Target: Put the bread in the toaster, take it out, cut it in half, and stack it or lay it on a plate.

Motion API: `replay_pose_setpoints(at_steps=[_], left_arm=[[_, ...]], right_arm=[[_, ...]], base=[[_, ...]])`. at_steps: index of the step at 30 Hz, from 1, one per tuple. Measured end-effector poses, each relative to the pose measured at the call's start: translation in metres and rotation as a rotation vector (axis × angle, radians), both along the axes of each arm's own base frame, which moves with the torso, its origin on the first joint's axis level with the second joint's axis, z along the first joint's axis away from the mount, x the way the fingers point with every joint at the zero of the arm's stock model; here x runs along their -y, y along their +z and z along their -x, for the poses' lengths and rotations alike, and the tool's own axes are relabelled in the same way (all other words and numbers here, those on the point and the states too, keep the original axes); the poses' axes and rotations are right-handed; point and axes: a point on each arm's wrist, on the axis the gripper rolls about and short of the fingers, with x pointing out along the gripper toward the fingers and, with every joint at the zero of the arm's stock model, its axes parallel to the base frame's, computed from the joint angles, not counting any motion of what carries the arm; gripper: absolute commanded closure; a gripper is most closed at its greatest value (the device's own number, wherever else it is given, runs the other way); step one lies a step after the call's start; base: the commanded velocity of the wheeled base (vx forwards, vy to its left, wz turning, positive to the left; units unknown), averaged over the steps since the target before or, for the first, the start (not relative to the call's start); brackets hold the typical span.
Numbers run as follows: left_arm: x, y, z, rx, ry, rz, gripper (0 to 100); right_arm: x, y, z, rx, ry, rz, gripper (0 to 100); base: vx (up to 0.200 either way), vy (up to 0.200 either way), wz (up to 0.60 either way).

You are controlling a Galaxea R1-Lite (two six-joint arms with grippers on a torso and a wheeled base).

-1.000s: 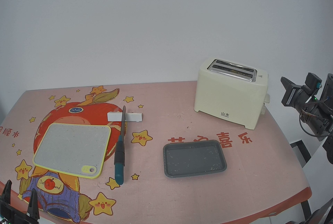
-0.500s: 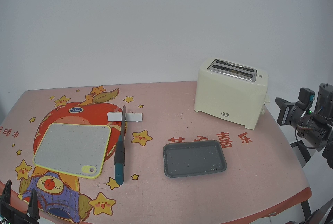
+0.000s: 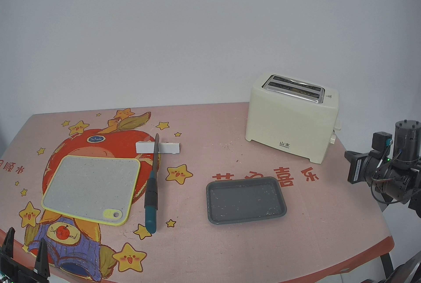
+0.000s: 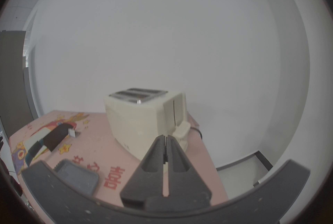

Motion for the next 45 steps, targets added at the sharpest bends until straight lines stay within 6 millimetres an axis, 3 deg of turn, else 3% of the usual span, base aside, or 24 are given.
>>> replay_pose_setpoints(at_steps=[6,20,45], left_arm=[[0.000,0.000,0.000,0.000,0.000,0.000,0],[0.000,0.000,0.000,0.000,0.000,0.000,0],[0.000,0.000,0.000,0.000,0.000,0.000,0]], right_arm=[[-0.001,-0.008,-0.003,-0.046,-0.020,-0.028,100],[-0.009,-0.014,-0.033,-0.073,-0.089,-0.127,100],[0.005,-0.005,-0.055,-0.008,-0.148,-0.169,100]], base=[[0.000,0.000,0.00],[0.000,0.000,0.00],[0.000,0.000,0.00]])
